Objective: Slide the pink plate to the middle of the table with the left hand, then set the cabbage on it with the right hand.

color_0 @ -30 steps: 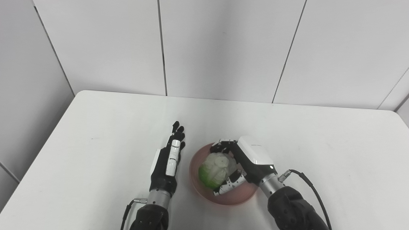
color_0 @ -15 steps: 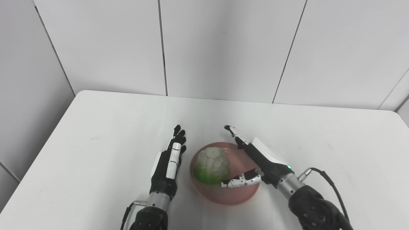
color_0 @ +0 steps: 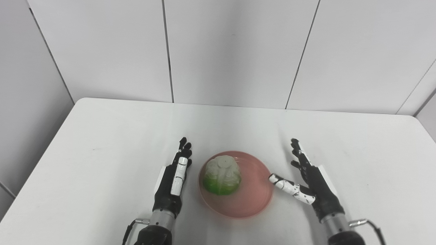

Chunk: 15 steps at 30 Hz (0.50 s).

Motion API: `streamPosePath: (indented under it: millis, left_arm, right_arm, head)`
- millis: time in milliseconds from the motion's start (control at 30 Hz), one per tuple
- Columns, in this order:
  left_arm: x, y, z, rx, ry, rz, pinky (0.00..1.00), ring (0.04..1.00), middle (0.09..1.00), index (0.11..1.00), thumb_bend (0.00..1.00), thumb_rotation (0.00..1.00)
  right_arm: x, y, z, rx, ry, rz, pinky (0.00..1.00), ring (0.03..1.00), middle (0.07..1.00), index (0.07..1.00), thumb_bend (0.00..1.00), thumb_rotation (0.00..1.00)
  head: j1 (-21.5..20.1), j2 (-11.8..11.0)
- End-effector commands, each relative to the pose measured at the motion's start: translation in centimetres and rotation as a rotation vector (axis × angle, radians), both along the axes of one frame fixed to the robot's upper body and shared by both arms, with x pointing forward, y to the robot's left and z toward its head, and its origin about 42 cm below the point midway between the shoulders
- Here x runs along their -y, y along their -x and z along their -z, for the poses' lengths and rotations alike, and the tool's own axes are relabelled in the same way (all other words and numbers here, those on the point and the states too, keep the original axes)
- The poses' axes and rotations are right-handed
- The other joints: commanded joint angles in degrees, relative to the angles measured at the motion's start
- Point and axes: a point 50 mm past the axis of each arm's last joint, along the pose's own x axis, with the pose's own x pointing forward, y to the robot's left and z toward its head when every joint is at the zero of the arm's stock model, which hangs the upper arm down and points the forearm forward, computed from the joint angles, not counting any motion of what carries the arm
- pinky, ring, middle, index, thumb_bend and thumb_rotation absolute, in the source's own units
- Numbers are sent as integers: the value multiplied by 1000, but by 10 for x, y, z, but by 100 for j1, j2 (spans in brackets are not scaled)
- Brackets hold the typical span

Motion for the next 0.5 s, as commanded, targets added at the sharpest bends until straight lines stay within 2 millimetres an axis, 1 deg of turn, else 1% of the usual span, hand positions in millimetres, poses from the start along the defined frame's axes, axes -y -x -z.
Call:
streamPosePath:
  millis: [0, 33, 100, 133, 200, 333, 367, 400, 433, 467]
  left_arm:
    - [-5, 0, -13, 87, 1, 11, 1000, 1000, 1000, 1000, 698, 1000]
    - [-8, 0, -12, 86, 0, 14, 1000, 1000, 1000, 1000, 690, 1000]
    - [-11, 0, -12, 88, -1, 19, 1000, 1000, 1000, 1000, 685, 1000]
    - [-13, 1, -11, 90, -3, 20, 1000, 1000, 1000, 1000, 684, 1000]
    - [-16, 1, -10, 96, -14, 22, 1000, 1000, 1000, 1000, 682, 1000]
    - [-21, 1, -8, 105, -23, 16, 1000, 1000, 1000, 1000, 672, 992]
    - [-22, 1, -7, 105, -26, 17, 1000, 1000, 1000, 1000, 674, 988]
    - [-23, 1, -6, 104, -32, 20, 1000, 1000, 1000, 1000, 681, 987]
    - [-24, 1, -6, 107, -44, 32, 1000, 1000, 1000, 1000, 682, 987]
    - [-24, 1, -6, 109, -53, 41, 1000, 1000, 1000, 1000, 678, 994]
  right_arm:
    - [-5, -7, -16, 152, -119, -2, 993, 996, 1000, 1000, 694, 741]
    - [-6, -8, -13, 155, -159, 6, 996, 998, 1000, 1000, 675, 748]
    - [-8, -9, -9, 164, -210, 21, 1000, 1000, 1000, 1000, 703, 771]
    - [-9, -10, -7, 170, -227, 27, 1000, 1000, 1000, 1000, 691, 787]
    - [-11, -10, -5, 178, -224, 52, 1000, 1000, 1000, 1000, 690, 854]
    - [-16, -9, 0, 147, -277, 67, 1000, 1000, 1000, 1000, 728, 881]
    - [-17, -9, 1, 140, -276, 66, 1000, 1000, 1000, 1000, 733, 899]
    - [-18, -8, 2, 132, -265, 62, 1000, 1000, 1000, 1000, 724, 939]
    - [-20, -9, 2, 128, -239, 45, 1000, 1000, 1000, 1000, 722, 944]
    - [-21, -9, 2, 126, -220, 33, 1000, 1000, 1000, 1000, 698, 971]
  head:
    - [6, -8]
    - [-63, -32]
    - [-105, -39]
    - [-105, -39]
    - [-175, -57]
    - [-237, -73]
    - [-250, -76]
    - [-250, -76]
    - [-256, -77]
    - [-256, -77]
